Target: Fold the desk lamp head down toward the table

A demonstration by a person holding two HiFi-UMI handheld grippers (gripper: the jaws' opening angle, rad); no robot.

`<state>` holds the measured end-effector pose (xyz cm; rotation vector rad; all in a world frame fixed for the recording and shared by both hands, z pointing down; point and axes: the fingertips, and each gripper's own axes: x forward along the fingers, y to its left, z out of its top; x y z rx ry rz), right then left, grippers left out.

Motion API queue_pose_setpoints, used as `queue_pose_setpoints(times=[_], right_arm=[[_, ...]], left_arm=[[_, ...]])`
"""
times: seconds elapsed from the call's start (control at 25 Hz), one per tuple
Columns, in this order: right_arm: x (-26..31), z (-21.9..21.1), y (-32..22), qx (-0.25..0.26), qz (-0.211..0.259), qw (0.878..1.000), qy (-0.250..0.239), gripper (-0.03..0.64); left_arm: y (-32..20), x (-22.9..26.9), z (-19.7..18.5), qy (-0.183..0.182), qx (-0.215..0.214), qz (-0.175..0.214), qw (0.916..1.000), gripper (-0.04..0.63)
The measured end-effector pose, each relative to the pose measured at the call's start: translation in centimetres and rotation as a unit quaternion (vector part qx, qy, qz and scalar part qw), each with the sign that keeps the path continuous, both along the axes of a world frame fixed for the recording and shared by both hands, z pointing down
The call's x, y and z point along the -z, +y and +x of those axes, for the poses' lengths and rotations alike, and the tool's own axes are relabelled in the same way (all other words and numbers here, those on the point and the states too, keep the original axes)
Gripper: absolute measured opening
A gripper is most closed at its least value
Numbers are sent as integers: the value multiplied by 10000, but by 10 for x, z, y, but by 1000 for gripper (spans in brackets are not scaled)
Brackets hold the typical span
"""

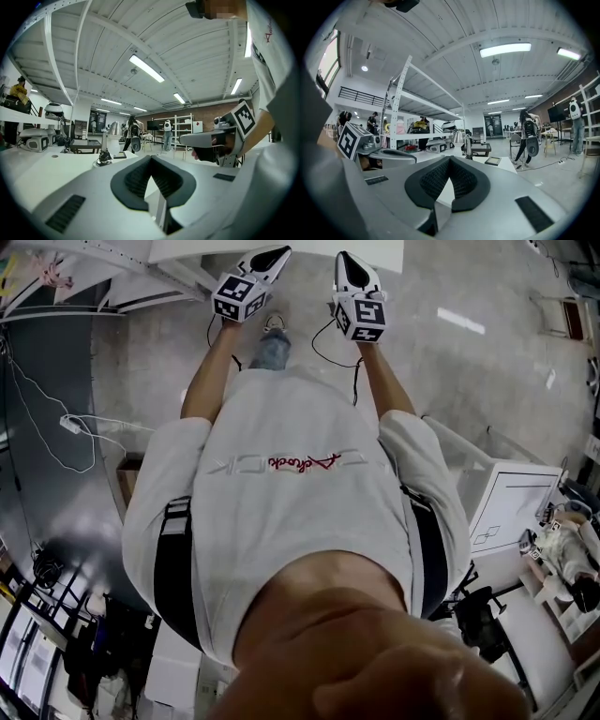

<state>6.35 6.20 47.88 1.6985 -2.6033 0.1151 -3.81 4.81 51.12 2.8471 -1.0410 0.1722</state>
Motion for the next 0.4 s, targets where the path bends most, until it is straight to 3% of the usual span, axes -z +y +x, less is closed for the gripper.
queue_pose_setpoints(times=[0.4], right_arm=[[8,5,21,-43,48,10000,10,6]], left_arm=[[20,8,13,18,-85,72,9999,26]])
